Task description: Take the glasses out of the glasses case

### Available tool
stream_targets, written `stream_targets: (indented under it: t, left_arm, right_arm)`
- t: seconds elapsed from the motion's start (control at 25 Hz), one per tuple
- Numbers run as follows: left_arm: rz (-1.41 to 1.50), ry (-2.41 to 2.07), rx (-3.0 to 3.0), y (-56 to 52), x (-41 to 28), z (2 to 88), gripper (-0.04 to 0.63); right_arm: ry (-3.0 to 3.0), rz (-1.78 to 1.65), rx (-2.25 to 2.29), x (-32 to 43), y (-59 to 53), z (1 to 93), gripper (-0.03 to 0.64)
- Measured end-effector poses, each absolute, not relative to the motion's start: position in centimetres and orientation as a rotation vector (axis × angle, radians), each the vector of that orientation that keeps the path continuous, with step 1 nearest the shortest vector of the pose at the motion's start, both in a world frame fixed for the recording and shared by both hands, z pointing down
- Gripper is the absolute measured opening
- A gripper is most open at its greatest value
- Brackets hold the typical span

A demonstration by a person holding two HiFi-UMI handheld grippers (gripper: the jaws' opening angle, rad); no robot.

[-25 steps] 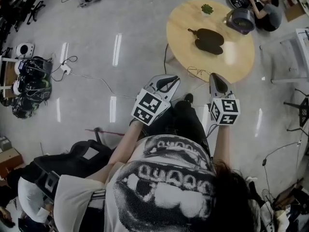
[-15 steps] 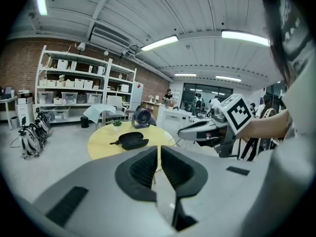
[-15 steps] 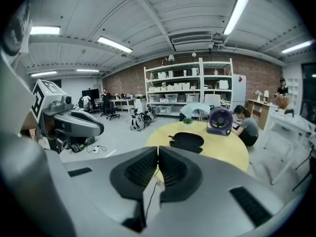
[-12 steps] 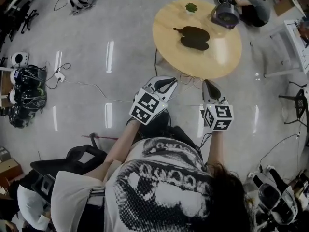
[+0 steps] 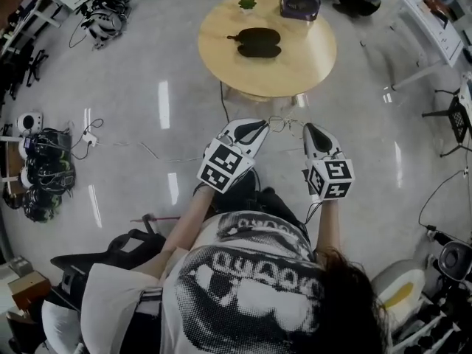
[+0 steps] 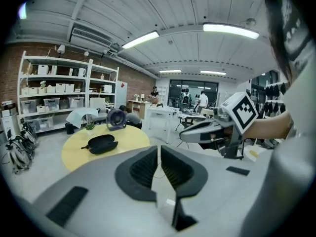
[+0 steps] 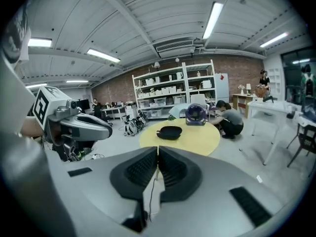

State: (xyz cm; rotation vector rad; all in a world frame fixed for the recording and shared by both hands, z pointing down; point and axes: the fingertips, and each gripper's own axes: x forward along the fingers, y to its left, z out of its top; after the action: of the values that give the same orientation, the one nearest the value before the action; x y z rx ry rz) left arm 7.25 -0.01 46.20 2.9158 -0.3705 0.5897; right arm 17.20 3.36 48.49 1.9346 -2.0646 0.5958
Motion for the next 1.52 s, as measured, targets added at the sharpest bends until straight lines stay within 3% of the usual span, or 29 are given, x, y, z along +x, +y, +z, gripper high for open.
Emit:
stream_targets:
  t: [0.68,1.52]
  left_arm:
    - [0.622,-0.259,2.941,13.3,8.9,47.3,0.028]
    - [0.640,-0.236,2.958,15.4,6.8,47.2,0.028]
  right_arm:
    - [-2.017,0.643,2.022,18.4,17.7,49.4,0.008]
    - [-2.032,0.643,2.009,16.3,19.5,49.4,0.008]
